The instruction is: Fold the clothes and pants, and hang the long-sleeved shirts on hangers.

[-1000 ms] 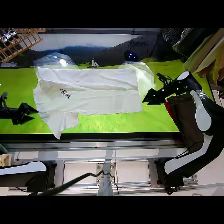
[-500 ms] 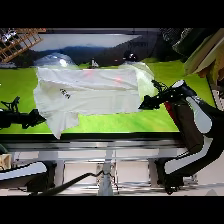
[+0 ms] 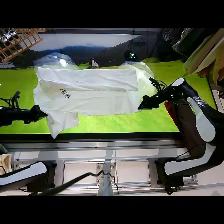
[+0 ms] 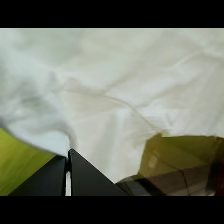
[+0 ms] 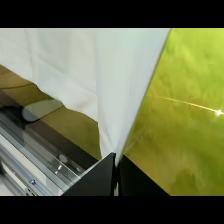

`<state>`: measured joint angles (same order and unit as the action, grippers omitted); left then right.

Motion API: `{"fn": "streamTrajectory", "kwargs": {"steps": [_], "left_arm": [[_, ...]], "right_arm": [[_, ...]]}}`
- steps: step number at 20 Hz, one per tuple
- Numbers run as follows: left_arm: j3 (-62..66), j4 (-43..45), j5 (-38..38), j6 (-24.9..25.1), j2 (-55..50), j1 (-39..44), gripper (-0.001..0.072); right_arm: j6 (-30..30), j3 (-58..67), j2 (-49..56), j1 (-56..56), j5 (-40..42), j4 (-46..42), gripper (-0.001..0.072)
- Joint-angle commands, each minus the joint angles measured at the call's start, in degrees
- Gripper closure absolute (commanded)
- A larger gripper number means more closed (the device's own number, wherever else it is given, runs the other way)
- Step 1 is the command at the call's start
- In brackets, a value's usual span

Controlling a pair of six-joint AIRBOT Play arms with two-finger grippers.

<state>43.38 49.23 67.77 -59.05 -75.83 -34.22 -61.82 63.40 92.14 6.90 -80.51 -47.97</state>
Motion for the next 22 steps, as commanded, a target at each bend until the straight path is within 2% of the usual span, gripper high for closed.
{"fn": "streamTrajectory", "kwargs": {"steps": [1,6,8,9,11,13,17,19,22], "left_arm": [[0.0,-1.9,7.6,2.6,6.7,-4.5,0.0701],[0.0,-9.2,16.8,3.1,17.0,-12.2,0.0701],[0.0,-11.5,18.2,2.9,18.6,-12.6,0.0701],[0.0,-15.8,18.0,3.0,18.6,-12.2,0.0702],[0.3,-23.1,13.8,2.9,17.9,-11.0,0.0703],[1.7,-23.7,4.9,2.9,15.4,-7.3,0.0703],[7.8,-25.3,-10.1,2.9,3.2,4.6,0.0703],[13.0,-28.0,-13.3,2.9,-5.4,8.1,0.0703],[22.2,-34.1,-13.2,2.9,-17.6,9.2,0.0703]], "right_arm": [[0.0,-3.9,-7.4,-0.1,-2.3,-4.6,0.0698],[0.0,-16.5,-23.5,-0.1,-6.2,-6.4,0.0698],[-2.1,-17.8,-29.2,-0.1,-6.4,-8.1,0.0698],[-3.6,-17.1,-31.1,-0.1,-4.5,-8.0,0.0699],[-8.7,-14.9,-32.3,-0.1,4.3,-7.6,0.0702],[-12.4,-13.1,-30.1,-0.1,13.2,-7.0,0.0703],[-12.7,-9.1,-18.1,-0.2,23.4,0.4,0.0702],[-12.7,-4.8,-11.2,-0.2,26.0,3.9,0.0701],[-13.5,3.1,-2.2,-0.2,26.6,4.9,0.0701]]}}
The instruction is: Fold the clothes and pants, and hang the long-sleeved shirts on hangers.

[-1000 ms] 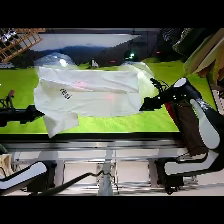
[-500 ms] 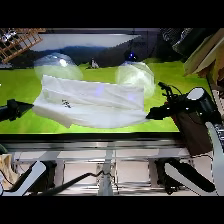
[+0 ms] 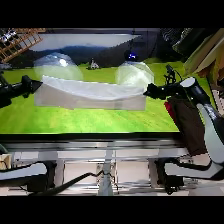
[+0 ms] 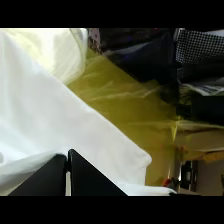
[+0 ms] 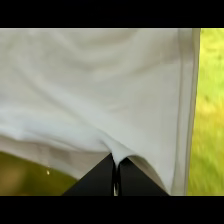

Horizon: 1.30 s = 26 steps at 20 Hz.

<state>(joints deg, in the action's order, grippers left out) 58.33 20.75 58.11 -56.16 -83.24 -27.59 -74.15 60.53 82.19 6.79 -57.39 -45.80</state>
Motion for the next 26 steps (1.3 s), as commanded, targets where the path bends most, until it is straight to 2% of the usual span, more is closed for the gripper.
{"fn": "streamTrajectory", "kwargs": {"steps": [1,5,6,7,8,11,13,14,15,16,19,20,21,22,23,26], "left_arm": [[10.2,-7.3,-3.5,0.0,-13.5,2.6,0.0703],[16.3,-9.3,-4.3,0.0,-20.7,2.8,0.0695],[16.3,-9.3,-4.6,0.0,-21.5,2.8,0.0552],[16.3,-9.2,-4.2,-0.3,-22.1,2.6,0.0332],[16.3,-9.2,-2.9,-1.1,-22.3,1.9,0.0288],[16.3,-9.2,3.2,-1.2,-21.3,-1.6,0.0292],[16.3,-9.2,8.3,-0.3,-20.5,-3.2,0.0303],[16.3,-9.2,10.0,0.8,-20.2,-3.3,0.0332],[16.3,-9.2,11.6,2.1,-19.9,-3.2,0.0411],[16.3,-9.2,12.7,3.2,-19.9,-2.5,0.0442],[16.3,-3.6,13.1,3.1,-19.9,0.5,0.0462],[16.3,-0.2,13.1,3.0,-19.9,1.8,0.0529],[16.3,2.9,13.6,2.9,-19.8,3.1,0.0618],[16.3,6.2,13.7,1.3,-19.4,4.5,0.0651],[16.3,10.4,13.7,-0.2,-18.5,5.9,0.0701],[16.3,23.1,13.0,-3.4,-15.3,9.9,0.0702]], "right_arm": [[-1.7,8.0,9.9,0.0,4.0,2.7,0.0701],[-2.3,12.5,15.8,-1.0,5.1,2.4,0.0690],[-2.3,12.5,16.2,-1.4,5.5,1.7,0.0550],[-2.3,12.5,16.2,-1.5,4.9,-1.1,0.0312],[-2.8,12.5,16.0,-1.0,2.7,-4.0,0.0194],[-3.6,12.5,15.8,2.0,-8.7,-8.7,0.0198],[-2.8,12.5,15.8,3.0,-12.3,-8.6,0.0197],[-2.3,12.5,15.9,2.9,-11.9,-8.0,0.0198],[-1.1,12.5,16.3,2.4,-11.4,-6.0,0.0198],[0.2,12.5,17.0,1.6,-10.6,-3.3,0.0198],[0.3,12.5,21.0,-1.7,-7.5,-1.0,0.0212],[0.3,12.5,22.5,-2.9,-6.3,-0.3,0.0334],[0.4,12.5,23.0,-3.7,-5.0,-0.6,0.0656],[0.6,12.5,22.3,-4.0,-4.5,-2.2,0.0698],[0.5,12.5,20.4,-4.0,-4.7,-5.9,0.0699],[-7.6,12.5,9.5,-2.9,-6.6,-27.6,0.0700]]}}
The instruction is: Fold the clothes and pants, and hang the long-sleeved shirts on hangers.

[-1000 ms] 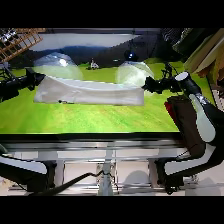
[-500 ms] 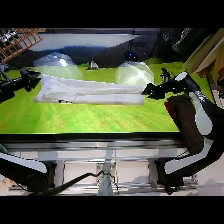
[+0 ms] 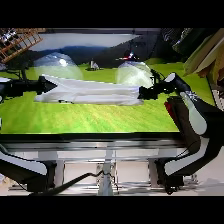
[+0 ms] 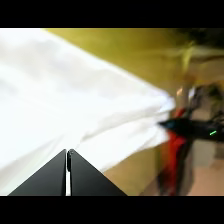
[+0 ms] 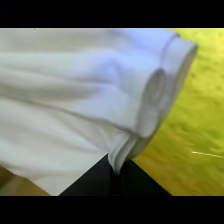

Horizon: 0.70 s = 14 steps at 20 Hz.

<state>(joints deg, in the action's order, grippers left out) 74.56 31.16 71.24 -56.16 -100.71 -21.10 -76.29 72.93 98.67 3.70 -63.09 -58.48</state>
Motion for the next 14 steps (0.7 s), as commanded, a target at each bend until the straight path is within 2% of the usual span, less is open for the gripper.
{"fn": "streamTrajectory", "kwargs": {"steps": [1,3,5,8,10,12,14], "left_arm": [[0.0,16.2,-0.1,-5.0,2.8,4.6,0.0702],[0.0,21.4,-0.2,-7.5,2.8,7.2,0.0702],[0.0,21.2,-0.3,-8.0,2.6,11.2,0.0702],[0.0,21.0,-4.8,-7.0,2.5,19.9,0.0702],[0.0,24.4,-10.9,-9.9,2.2,24.1,0.0702],[0.1,27.5,-12.3,-10.2,2.3,25.6,0.0702],[0.3,31.2,-10.4,-12.2,3.2,24.0,0.0701]], "right_arm": [[-6.8,0.1,-11.0,1.2,-2.3,-20.6,0.0701],[-7.6,0.2,-18.8,4.5,-4.6,-26.4,0.0702],[-8.4,0.9,-23.7,7.1,-5.4,-25.7,0.0702],[-8.7,4.2,-26.3,4.6,-5.5,-12.9,0.0702],[-11.1,5.9,-26.0,-2.6,0.0,-4.3,0.0702],[-16.3,5.9,-24.7,-13.3,9.8,-3.2,0.0702],[-19.8,5.9,-20.1,-24.2,18.6,-3.2,0.0702]]}}
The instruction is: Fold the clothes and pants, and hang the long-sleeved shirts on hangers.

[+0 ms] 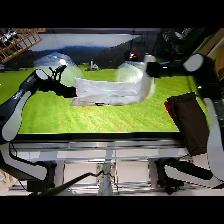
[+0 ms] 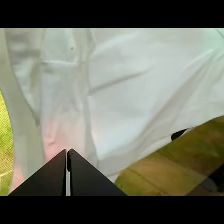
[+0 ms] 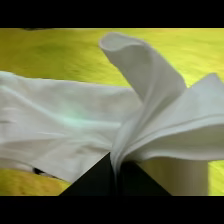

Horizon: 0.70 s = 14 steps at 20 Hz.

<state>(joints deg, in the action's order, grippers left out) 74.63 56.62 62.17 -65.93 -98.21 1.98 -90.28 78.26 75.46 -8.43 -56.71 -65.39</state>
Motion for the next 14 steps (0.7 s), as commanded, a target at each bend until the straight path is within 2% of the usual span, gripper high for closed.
{"fn": "streamTrajectory", "kwargs": {"steps": [1,4,7,8,9,10,12,14], "left_arm": [[0.3,6.8,0.2,-2.4,1.7,-0.8,0.0701],[0.3,8.1,6.1,-2.3,6.3,-7.8,0.0701],[0.3,7.9,7.1,-2.3,9.4,-12.8,0.0701],[0.3,7.8,7.1,-2.3,9.6,-13.6,0.0701],[0.3,7.9,7.1,-2.3,9.5,-13.9,0.0701],[0.3,7.8,7.1,-2.3,9.4,-13.8,0.0701],[0.3,7.1,7.1,-2.2,9.4,-12.7,0.0700],[0.3,5.1,7.1,-0.9,9.4,-11.2,0.0700]], "right_arm": [[-7.2,0.9,6.7,-17.1,17.6,3.9,0.0702],[-7.7,8.3,21.7,-28.4,27.5,8.1,0.0702],[-7.7,23.9,37.5,-34.0,23.1,8.9,0.0697],[-7.7,28.2,41.3,-34.6,20.1,9.3,0.0635],[-7.7,30.8,43.2,-34.7,17.2,9.2,0.0450],[-7.8,31.9,43.3,-33.9,14.6,9.2,0.0302],[-7.8,32.5,40.5,-30.5,8.6,5.6,0.0295],[-8.2,32.5,35.1,-25.1,-0.7,-3.4,0.0295]]}}
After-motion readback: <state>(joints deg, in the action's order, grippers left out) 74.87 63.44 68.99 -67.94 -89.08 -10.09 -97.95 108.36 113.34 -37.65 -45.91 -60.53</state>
